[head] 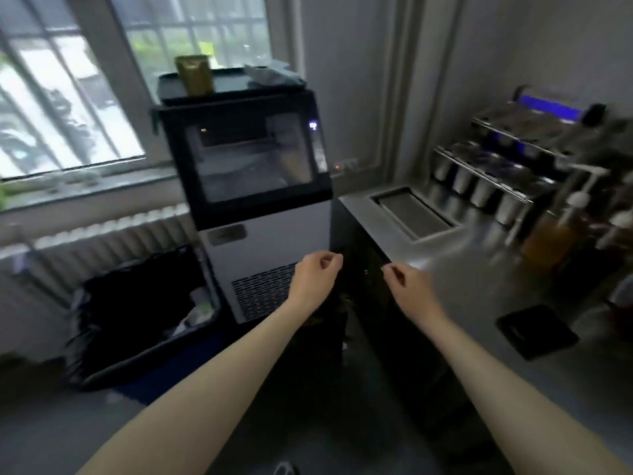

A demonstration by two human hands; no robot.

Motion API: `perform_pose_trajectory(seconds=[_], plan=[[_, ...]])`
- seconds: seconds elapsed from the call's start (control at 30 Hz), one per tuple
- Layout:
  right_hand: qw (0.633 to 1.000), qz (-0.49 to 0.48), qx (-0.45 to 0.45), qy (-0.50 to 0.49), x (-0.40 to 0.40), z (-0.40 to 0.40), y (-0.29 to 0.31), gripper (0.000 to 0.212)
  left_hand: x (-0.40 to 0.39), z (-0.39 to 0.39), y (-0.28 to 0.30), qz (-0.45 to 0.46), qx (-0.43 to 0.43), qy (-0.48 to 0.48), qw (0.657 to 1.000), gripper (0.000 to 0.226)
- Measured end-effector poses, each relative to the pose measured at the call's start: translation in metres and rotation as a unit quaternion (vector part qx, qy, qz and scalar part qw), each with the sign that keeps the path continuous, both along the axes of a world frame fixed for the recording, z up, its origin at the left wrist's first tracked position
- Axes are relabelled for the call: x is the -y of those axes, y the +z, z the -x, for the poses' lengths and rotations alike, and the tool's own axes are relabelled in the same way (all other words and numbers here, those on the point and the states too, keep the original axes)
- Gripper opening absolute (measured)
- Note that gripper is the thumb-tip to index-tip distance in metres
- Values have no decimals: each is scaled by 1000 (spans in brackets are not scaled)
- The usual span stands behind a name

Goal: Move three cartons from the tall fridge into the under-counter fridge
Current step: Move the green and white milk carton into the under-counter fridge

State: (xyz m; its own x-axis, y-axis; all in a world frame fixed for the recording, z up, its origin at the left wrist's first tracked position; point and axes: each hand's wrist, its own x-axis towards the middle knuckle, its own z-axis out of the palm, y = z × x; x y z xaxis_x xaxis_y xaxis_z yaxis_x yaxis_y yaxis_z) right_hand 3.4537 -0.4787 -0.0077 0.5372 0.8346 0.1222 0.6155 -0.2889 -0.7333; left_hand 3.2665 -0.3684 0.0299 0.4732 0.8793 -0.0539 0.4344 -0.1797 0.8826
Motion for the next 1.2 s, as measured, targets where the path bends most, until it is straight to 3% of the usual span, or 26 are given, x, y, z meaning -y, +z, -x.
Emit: perform_pose_trajectory(seconds=[0.1,0.27,0.37,0.57,0.8,1.1,1.2], plan=[[995,-3,12,97,-48,57,23,23,-24,79,22,-17,12,77,997,34],[973,3,-2,232,-109,161,44,26,-47,212,36,-22,52,217,975,13],[959,10,11,282,-143,221,51,30,-54,286,35,-26,62,284,956,17],[942,-7,-21,335,-202,344,51,51,-68,415,33,-14,68,364,929,17],[925,-11,-37,378,-272,497,52,36,-101,556,30,-10,78,424,902,21],[908,-10,-38,417,-347,646,53,54,-145,685,27,-19,89,468,879,22],[901,-8,-43,432,-373,678,41,51,-165,715,21,-10,86,482,872,21]])
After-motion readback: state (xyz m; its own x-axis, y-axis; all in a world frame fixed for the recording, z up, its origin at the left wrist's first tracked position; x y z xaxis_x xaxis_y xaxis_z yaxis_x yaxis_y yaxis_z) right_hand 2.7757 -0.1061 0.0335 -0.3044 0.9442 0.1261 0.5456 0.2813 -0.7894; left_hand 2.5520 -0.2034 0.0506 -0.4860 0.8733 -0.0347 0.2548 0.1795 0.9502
